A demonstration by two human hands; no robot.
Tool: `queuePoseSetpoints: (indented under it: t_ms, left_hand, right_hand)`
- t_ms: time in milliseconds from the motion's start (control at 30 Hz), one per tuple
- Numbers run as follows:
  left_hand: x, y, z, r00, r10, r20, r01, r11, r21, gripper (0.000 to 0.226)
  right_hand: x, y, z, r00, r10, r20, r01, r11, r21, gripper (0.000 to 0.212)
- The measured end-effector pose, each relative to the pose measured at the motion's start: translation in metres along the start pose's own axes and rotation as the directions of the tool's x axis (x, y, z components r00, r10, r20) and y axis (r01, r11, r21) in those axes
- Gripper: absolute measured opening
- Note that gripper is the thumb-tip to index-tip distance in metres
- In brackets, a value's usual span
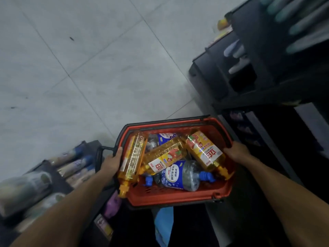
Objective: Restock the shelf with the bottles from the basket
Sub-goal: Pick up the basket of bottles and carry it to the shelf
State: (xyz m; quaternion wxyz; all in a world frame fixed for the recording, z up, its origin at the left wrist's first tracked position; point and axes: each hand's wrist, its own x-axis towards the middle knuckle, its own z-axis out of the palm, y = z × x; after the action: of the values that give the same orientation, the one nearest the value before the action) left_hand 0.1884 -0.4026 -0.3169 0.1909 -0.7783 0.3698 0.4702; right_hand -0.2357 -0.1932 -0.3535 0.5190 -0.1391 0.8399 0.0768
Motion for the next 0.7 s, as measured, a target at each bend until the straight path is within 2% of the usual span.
queuePoseSetpoints:
  t_ms: [67,167,333,400,500,600,700]
  left_hand:
    - [0.031,0.015,0.018,1.0,0.02,-0.006,-0.02,1.0,0.006,0.068]
    - [0.081,0.044,0.042,0.999,0.051,-0.004,-0.051,0.998,0.02,0.057]
    - [0.175,0.089,0.085,0.985,0.174,-0.002,-0.172,0.975,0.138,0.056]
    - [0.207,0.104,0.099,0.978,0.21,-0.005,-0.206,0.964,0.169,0.064]
    - [0.245,0.125,0.12,0.97,0.243,0.004,-0.24,0.953,0.186,0.077]
    - [0.253,0.13,0.138,0.96,0.281,-0.015,-0.274,0.945,0.177,0.062]
    - [0.239,0.117,0.144,0.957,0.28,-0.073,-0.276,0.959,0.058,0.056]
  right_hand:
    - [0.045,0.005,0.012,1.0,0.027,-0.002,-0.027,0.999,0.019,0.086]
    - [0.101,0.007,0.028,1.0,0.021,-0.008,-0.021,0.998,0.053,0.067]
    - [0.154,-0.014,0.042,0.995,0.044,-0.088,-0.031,0.989,0.143,0.046]
    - [0.184,-0.012,0.051,0.993,0.051,-0.108,-0.031,0.983,0.183,0.045]
    - [0.222,-0.014,0.066,0.988,0.012,-0.155,0.028,0.966,0.258,0.053]
    - [0.242,-0.017,0.076,0.981,0.112,-0.16,-0.059,0.95,0.305,0.057]
    - [0.234,-0.014,0.083,0.98,0.151,-0.129,-0.09,0.917,0.388,0.079]
